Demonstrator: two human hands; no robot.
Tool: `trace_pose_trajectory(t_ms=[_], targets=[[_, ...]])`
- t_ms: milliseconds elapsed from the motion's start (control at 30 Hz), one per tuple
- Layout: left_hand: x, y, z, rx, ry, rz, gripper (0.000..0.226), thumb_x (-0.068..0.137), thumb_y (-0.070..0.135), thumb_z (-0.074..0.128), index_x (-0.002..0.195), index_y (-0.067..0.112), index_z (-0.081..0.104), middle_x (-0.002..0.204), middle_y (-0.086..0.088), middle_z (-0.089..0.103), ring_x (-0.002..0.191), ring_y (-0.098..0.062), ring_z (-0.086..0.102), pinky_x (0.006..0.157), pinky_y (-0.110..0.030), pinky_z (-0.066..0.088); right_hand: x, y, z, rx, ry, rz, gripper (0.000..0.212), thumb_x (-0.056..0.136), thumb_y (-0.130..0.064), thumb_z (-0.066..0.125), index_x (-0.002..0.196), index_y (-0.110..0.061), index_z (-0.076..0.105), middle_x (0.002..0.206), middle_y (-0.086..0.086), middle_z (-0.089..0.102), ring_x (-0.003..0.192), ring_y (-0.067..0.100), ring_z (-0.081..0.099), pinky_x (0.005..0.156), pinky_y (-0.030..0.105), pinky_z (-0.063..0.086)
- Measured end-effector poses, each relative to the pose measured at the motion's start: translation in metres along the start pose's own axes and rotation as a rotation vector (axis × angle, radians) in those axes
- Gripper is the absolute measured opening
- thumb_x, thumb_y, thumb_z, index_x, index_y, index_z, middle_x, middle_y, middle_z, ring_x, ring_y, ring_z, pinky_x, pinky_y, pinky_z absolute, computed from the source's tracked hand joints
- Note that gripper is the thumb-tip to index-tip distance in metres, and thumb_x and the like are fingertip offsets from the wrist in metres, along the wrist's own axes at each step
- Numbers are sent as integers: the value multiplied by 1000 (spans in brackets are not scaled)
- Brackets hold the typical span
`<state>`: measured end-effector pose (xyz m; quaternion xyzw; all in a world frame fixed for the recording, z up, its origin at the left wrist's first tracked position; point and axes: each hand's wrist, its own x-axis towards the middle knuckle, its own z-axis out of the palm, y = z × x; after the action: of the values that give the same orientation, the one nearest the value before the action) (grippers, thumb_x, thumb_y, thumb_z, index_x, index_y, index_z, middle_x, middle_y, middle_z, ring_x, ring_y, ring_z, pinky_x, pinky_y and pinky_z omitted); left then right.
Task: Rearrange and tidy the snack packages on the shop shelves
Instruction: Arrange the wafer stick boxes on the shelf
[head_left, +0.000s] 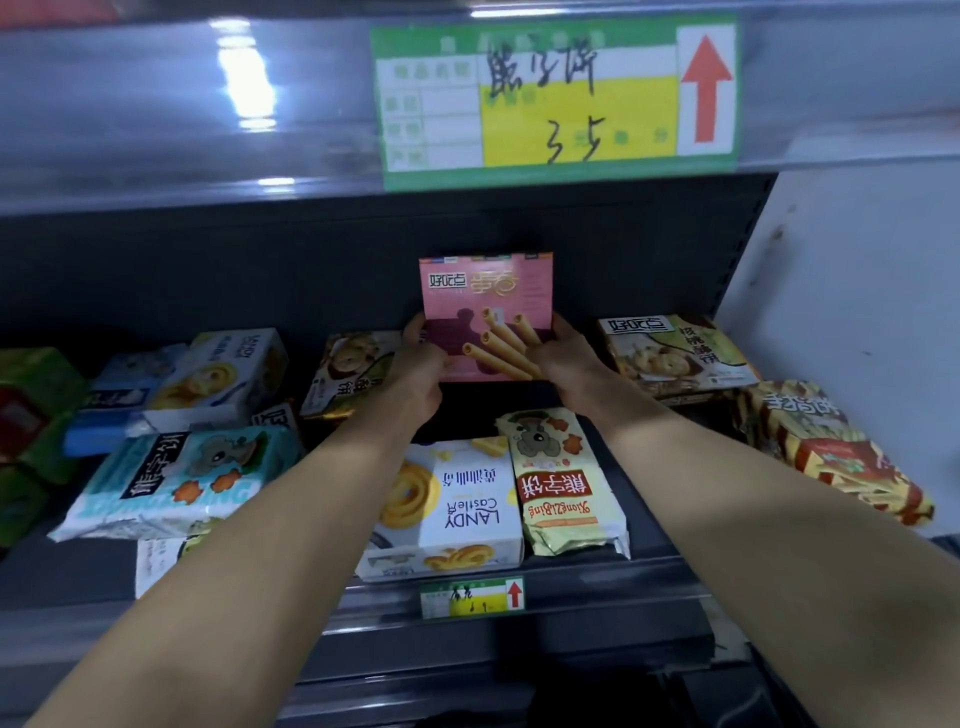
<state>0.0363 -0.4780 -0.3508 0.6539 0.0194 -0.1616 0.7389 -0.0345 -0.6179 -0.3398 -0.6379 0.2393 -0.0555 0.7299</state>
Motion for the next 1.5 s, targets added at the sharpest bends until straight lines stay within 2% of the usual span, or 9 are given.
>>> trace_pose_trajectory(t_ms=[133,267,400,533,700,833,1100,1400,1500], targets=[[5,-7,2,66,-39,8,78,77,-23,30,136,25,47,120,-7,63,106,-23,61,86,-38,53,16,10,-1,-35,29,-25,48,91,-9,53,137,-18,42,127,7,58,112,25,62,94,41,52],[13,-12,-3,108,7,19,73,84,-19,27,136,28,48,121,-4,64,106,-19,62,96,-39,51,25,15,2,61,-1,73,47,93,11,29,126,-18,47,120,3,55,108,15,56,75,18,53],[19,-11,-14,116,59,18,74,85,-19,24,135,30,50,117,-1,66,98,-14,63,88,-32,54,31,16,15,-40,-45,46,55,92,15,29,137,-15,36,128,-1,53,109,9,55,72,16,53],[24,-14,-15,158,59,23,75,86,-17,23,135,34,49,118,1,65,99,-13,62,91,-31,52,49,18,15,-217,-41,53,64,89,2,36,147,-23,25,138,1,51,123,16,51,107,37,41],[32,-14,-17,246,52,-31,75,87,-8,20,137,43,41,129,1,59,113,-21,58,101,-43,46,88,46,5,-356,11,38,80,80,-26,57,149,-26,17,152,9,28,138,34,31,110,53,31],[36,-18,-22,250,14,-50,72,88,-6,25,139,44,35,126,1,60,110,-20,60,97,-41,50,89,45,8,-371,41,60,72,81,-22,41,148,-32,15,151,6,30,127,27,45,106,46,39],[39,-30,-24,234,-36,-16,76,75,-12,37,136,34,39,124,-3,62,110,-24,60,93,-45,52,32,17,19,-403,-22,89,78,96,-10,40,148,-18,-18,157,5,19,143,23,23,118,42,21],[1,-6,-24,295,-87,17,73,78,-3,48,142,29,32,131,-6,57,115,-29,58,98,-42,49,1,1,25,-525,129,9,50,99,-13,43,144,-4,23,143,19,39,128,32,43,92,32,39],[-13,4,-29,350,-89,15,65,65,7,46,127,28,48,120,-3,63,111,-26,59,100,-43,47,-10,-5,27,-585,212,25,41,95,-10,46,133,0,37,124,16,53,110,25,54,77,26,40]])
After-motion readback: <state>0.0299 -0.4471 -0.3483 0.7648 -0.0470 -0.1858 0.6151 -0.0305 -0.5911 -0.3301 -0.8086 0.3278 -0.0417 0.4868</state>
